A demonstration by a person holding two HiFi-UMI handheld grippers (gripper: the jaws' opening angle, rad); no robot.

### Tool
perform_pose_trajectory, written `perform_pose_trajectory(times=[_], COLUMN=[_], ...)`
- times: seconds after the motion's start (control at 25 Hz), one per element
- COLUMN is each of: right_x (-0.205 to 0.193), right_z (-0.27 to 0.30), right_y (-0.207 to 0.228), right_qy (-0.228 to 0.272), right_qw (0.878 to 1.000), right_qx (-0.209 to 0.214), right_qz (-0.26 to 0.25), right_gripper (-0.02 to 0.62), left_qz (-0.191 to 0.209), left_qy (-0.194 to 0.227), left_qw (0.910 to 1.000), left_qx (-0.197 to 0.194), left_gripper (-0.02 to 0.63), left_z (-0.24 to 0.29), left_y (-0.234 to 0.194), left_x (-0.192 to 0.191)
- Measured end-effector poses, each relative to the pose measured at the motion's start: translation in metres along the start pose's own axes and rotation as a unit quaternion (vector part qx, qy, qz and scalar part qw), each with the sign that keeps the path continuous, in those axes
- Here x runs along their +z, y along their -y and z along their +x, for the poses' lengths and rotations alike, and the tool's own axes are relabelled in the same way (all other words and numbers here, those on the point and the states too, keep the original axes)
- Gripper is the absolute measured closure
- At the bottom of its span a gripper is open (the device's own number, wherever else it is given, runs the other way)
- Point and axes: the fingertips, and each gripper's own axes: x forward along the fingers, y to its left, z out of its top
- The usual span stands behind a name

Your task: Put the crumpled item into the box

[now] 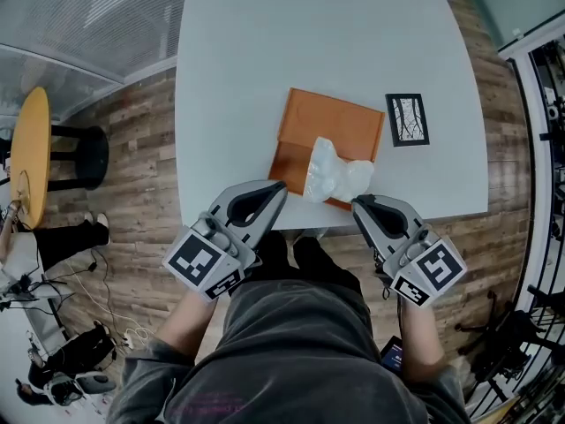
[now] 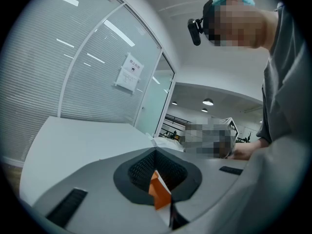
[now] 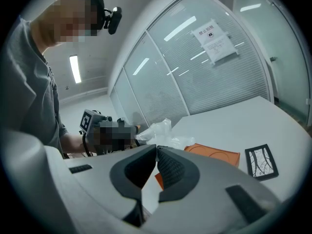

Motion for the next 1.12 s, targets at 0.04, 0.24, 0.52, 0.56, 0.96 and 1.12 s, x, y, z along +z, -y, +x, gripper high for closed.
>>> perform_pose_trajectory(times=[0.04, 0.24, 0.52, 0.56, 0.96, 1.12], right_x=[-0.002, -0.008, -0.015, -0.016, -0.038, -0.053], right_z=[0.001, 0.009, 0.027, 0.033, 0.059, 0.066], right_y=[0.002, 0.005, 0.002, 0.0, 0.004, 0.006], right_qy=[-0.002, -0.01, -0.019, -0.021, -0.055, -0.081], right_qw=[1.0, 1.0, 0.999, 0.999, 0.996, 0.994], right_qx=[-0.001, -0.011, -0.026, -0.028, -0.06, -0.069], right_qz=[0.001, 0.007, 0.013, 0.013, 0.022, 0.012], right_gripper=[0.584, 0.584, 0.584, 0.584, 0.584, 0.584], left_qz=[-0.002, -0.004, -0.009, -0.01, -0.021, -0.027], left_qy=[-0.001, -0.007, -0.016, -0.018, -0.027, -0.031], left_qw=[1.0, 1.0, 0.9995, 0.9994, 0.998, 0.9975], left_qx=[0.0, -0.006, -0.025, -0.028, -0.054, -0.058], left_gripper=[0.594, 0.594, 0.594, 0.594, 0.594, 0.594], left_z=[0.001, 0.0, -0.004, -0.006, -0.016, -0.019], left_y=[-0.001, -0.008, -0.021, -0.025, -0.047, -0.052], left_x=[-0.002, -0.008, -0.015, -0.017, -0.024, -0.029])
